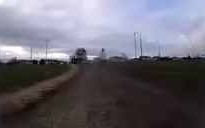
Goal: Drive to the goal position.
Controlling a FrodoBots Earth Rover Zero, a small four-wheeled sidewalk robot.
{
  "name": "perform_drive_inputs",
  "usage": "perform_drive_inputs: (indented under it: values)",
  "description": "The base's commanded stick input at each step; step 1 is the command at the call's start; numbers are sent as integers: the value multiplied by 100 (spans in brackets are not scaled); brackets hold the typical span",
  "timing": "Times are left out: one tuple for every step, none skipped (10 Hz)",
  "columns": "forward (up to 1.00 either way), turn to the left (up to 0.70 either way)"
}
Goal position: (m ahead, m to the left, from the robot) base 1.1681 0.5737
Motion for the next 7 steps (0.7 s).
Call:
perform_drive_inputs:
  values:
    - [85,0]
    - [85,0]
    - [85,0]
    - [85,0]
    - [85,0]
    - [85,0]
    - [85,0]
